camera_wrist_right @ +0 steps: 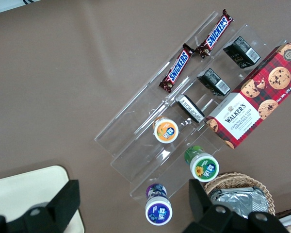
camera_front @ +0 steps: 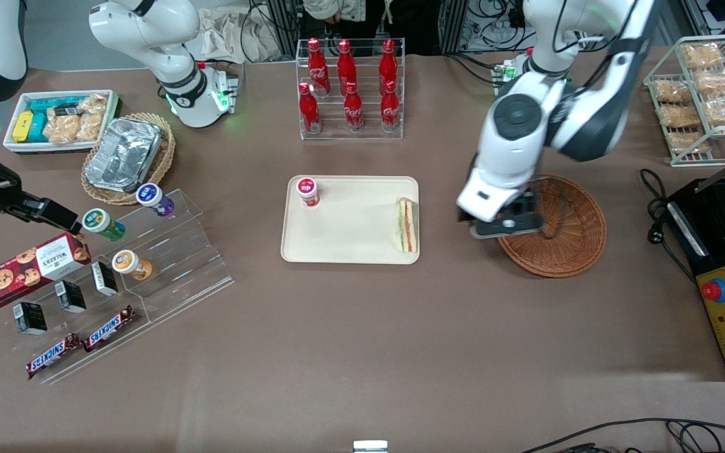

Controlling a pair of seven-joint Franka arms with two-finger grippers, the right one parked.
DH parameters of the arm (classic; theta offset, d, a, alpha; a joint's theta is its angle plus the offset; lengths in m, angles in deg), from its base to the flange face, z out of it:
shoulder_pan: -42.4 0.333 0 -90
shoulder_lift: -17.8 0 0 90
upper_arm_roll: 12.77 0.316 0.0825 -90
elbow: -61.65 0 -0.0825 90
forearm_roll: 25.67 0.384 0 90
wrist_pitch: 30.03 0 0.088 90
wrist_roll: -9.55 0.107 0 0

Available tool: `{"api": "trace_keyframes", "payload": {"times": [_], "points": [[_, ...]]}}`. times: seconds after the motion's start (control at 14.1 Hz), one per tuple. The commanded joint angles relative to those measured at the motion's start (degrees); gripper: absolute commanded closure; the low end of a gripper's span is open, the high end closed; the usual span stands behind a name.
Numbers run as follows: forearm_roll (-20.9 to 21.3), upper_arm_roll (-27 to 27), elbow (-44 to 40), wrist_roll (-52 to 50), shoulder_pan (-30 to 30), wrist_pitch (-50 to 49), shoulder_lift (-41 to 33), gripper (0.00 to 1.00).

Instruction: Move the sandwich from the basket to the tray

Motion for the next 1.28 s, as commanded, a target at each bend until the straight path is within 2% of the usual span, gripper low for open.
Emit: {"api": "trace_keyframes", "payload": {"times": [0.0,0.35,0.57,0.78,0.99,1.14,1.21], "points": [[0.17,-0.75,0.70,6.50,6.06,-2.93,-3.65,0.01],[-0.88,-0.92,0.70,21.43,15.90,-7.68,-9.36,0.01],[-5.96,-0.92,-3.58,30.58,19.43,-14.07,-12.01,0.01],[-7.12,-0.84,-11.94,32.28,20.14,-22.26,-11.13,0.01],[-9.32,-0.40,-15.11,32.19,19.70,-23.94,-11.04,0.01],[-9.49,4.84,-14.68,32.80,18.13,-24.21,-11.56,0.01],[-9.58,8.27,-14.51,36.89,16.47,-25.69,-11.92,0.01]]}}
